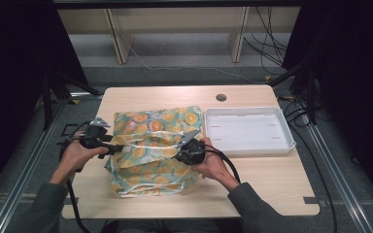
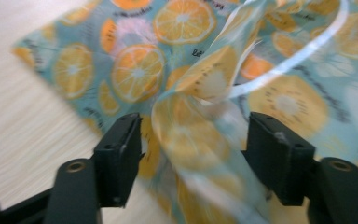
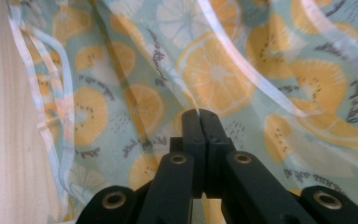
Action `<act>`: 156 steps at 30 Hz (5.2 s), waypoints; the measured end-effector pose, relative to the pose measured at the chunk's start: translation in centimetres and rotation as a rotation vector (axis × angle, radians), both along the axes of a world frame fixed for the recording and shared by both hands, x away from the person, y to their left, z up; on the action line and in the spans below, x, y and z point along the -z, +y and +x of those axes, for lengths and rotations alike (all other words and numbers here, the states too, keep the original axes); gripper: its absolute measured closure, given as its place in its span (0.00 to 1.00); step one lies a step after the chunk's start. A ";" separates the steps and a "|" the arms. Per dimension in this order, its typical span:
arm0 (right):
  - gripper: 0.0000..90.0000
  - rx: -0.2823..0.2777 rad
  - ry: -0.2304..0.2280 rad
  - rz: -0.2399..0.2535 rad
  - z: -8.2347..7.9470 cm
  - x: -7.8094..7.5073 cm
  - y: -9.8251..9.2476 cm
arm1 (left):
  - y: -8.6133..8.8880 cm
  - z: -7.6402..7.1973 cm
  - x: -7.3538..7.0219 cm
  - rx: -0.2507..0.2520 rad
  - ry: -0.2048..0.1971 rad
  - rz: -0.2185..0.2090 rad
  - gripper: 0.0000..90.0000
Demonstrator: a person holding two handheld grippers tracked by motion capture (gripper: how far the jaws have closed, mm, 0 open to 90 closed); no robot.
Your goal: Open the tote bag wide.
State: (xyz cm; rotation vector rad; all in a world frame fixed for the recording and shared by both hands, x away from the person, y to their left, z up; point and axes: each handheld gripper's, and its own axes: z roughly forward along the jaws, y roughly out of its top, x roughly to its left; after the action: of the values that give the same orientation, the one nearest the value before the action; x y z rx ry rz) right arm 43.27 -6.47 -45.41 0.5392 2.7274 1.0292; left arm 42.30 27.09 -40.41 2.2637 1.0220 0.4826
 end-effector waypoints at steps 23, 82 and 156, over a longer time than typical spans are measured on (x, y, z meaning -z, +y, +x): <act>1.00 -0.053 0.050 0.109 -3.3 -4.7 -1.1 | -4.3 -7.7 1.6 0.279 0.004 0.164 0.99; 1.00 0.131 0.095 -0.130 1.0 1.6 -1.7 | 2.3 1.6 5.4 0.001 0.160 -0.023 0.97; 0.96 -0.035 0.091 0.018 -1.6 -0.4 2.3 | 0.5 -5.9 4.7 0.084 0.005 0.152 0.95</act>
State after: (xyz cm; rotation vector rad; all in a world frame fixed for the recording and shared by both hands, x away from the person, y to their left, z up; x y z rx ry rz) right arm 41.69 -4.15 -45.03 0.5563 2.8184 1.0644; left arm 36.40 27.59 -45.11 2.4321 0.9157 0.5346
